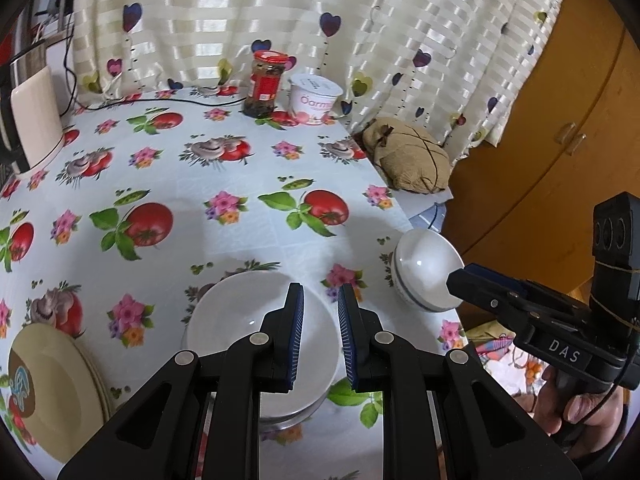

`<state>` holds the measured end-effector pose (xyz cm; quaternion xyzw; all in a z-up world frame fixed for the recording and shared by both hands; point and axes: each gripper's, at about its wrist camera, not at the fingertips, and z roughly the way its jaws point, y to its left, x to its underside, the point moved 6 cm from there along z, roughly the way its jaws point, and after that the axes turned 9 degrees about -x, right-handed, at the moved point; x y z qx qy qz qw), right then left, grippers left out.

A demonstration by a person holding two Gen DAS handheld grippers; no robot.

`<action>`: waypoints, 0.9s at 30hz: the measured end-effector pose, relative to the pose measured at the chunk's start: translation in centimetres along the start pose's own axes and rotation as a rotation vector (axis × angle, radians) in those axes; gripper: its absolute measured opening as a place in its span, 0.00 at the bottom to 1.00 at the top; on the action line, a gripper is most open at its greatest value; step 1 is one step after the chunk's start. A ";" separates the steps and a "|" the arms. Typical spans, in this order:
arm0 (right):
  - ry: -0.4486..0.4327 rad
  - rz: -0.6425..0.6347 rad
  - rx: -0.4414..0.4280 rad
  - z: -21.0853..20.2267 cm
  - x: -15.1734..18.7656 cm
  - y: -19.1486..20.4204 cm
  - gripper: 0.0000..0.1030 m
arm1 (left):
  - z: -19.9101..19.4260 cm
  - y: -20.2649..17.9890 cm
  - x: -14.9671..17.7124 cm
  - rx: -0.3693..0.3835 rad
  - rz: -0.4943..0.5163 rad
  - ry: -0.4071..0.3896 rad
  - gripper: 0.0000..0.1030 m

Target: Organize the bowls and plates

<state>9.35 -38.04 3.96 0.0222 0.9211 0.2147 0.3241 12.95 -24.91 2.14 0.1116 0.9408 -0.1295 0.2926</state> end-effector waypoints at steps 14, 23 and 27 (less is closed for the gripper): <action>-0.050 0.059 0.047 -2.2 -0.5 -4.1 0.39 | 1.6 -3.9 -1.1 0.016 0.069 0.005 0.18; -0.070 0.102 0.078 -2.9 -0.4 -6.5 0.39 | 3.3 -5.5 -1.4 0.029 0.083 0.027 0.18; -0.071 0.121 0.090 -2.9 -0.2 -7.6 0.39 | 4.0 -6.5 -1.5 0.041 0.087 0.037 0.18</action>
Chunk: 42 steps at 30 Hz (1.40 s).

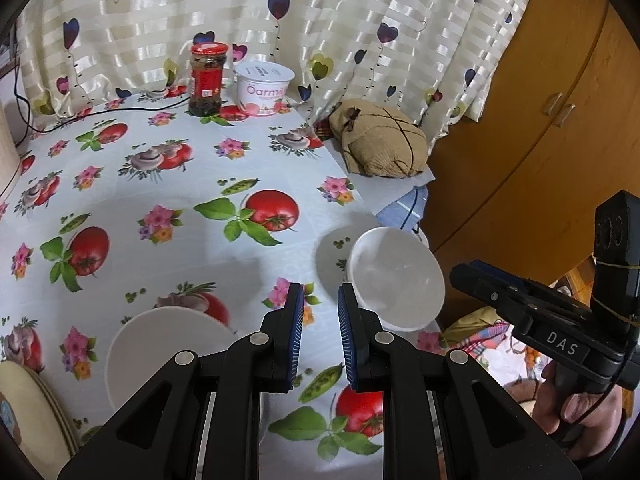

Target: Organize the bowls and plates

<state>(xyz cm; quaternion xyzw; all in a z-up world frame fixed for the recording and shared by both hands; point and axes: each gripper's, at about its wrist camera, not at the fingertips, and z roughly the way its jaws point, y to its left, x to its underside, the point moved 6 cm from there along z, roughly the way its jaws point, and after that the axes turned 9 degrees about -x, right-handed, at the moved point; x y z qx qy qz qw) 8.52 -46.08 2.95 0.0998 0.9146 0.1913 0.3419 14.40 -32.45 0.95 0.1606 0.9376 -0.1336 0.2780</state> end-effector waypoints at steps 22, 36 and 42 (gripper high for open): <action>0.028 0.081 0.059 2.0 0.9 -5.4 0.37 | 5.8 -3.3 0.4 0.018 -0.006 0.108 0.18; 0.063 0.098 0.056 3.8 1.6 -6.7 0.21 | 8.1 -3.5 0.8 0.014 -0.012 0.144 0.18; 0.076 0.101 0.054 4.4 1.9 -6.9 0.19 | 8.5 -3.9 1.0 0.018 -0.003 0.154 0.18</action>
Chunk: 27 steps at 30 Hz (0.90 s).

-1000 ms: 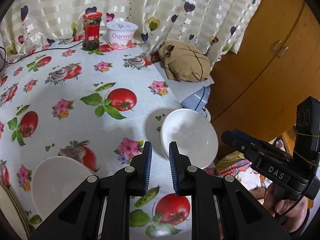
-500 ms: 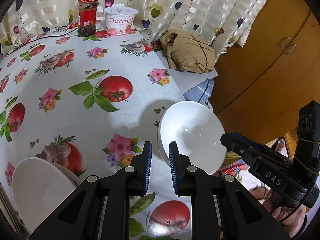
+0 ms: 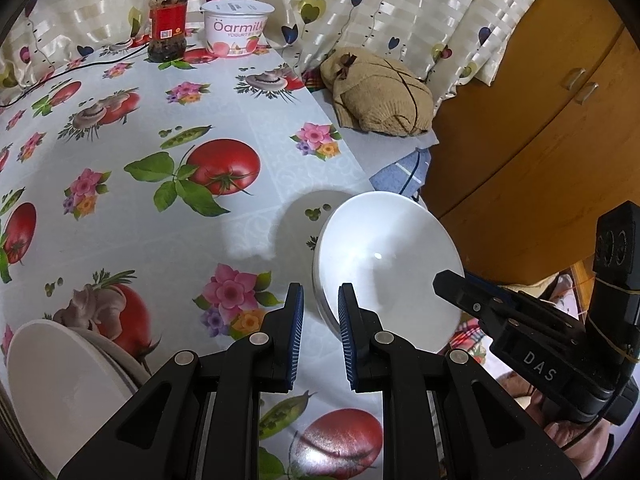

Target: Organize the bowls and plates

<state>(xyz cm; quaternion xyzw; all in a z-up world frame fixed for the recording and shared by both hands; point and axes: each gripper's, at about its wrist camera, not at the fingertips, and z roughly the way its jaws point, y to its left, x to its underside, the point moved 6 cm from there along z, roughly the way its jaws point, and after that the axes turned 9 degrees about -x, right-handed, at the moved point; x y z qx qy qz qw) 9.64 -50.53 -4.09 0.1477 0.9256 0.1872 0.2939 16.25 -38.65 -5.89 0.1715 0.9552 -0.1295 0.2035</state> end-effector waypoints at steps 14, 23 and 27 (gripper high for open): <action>0.003 -0.003 0.000 0.4 0.0 -0.1 0.15 | 0.6 -0.5 0.1 -0.007 0.029 0.010 0.18; 0.004 -0.018 0.001 0.4 -0.2 0.6 0.15 | -0.6 -0.2 0.0 -0.012 0.027 -0.016 0.17; -0.005 -0.025 -0.001 -0.3 -0.2 1.2 0.15 | -1.4 -0.2 -0.1 -0.009 0.028 -0.029 0.17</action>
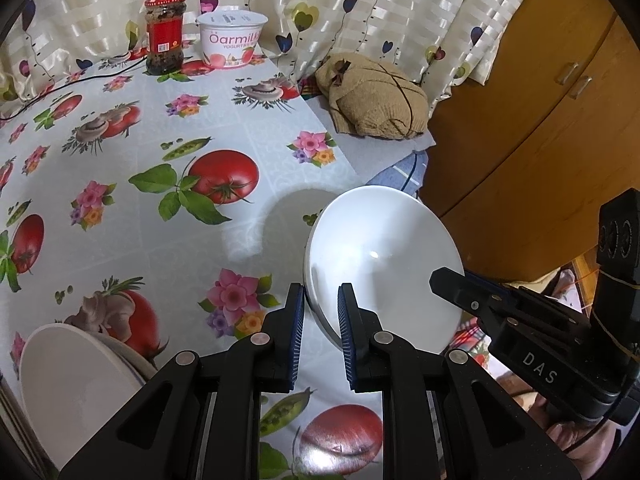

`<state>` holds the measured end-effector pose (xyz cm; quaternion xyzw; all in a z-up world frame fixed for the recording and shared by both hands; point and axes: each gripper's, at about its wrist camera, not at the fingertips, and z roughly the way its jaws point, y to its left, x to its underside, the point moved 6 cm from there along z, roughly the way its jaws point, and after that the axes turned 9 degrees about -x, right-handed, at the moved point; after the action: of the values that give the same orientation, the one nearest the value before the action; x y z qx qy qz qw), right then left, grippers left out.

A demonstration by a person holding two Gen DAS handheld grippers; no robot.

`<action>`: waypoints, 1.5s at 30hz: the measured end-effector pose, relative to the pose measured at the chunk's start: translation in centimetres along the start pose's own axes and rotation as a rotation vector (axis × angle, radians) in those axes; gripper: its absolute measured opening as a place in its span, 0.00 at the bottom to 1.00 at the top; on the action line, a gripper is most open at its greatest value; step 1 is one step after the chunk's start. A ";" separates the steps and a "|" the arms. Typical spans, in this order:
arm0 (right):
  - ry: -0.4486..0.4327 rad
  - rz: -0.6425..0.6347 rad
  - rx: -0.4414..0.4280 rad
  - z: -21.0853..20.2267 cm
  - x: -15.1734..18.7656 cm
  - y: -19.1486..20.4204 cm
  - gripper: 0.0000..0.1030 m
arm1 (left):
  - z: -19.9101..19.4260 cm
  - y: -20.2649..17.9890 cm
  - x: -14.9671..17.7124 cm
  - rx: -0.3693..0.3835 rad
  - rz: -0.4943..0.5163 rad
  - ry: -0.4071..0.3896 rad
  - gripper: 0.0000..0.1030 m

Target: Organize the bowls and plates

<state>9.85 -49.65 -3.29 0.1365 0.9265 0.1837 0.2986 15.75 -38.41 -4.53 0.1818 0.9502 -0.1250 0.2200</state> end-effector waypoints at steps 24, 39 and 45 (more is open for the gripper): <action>-0.090 -0.133 -0.043 -4.7 -1.2 8.0 0.15 | -7.9 4.1 0.3 0.004 -0.062 -0.130 0.17; -0.060 -0.238 -0.108 -4.0 0.1 15.4 0.15 | -12.4 10.1 3.0 -0.067 -0.151 -0.170 0.17; -0.023 -0.277 -0.147 -2.9 1.4 18.2 0.15 | -13.1 12.6 4.9 -0.117 -0.188 -0.147 0.17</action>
<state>9.56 -33.60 5.87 -0.0126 0.9171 0.2065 0.3408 11.79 -21.44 2.60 0.0691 0.9500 -0.1024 0.2866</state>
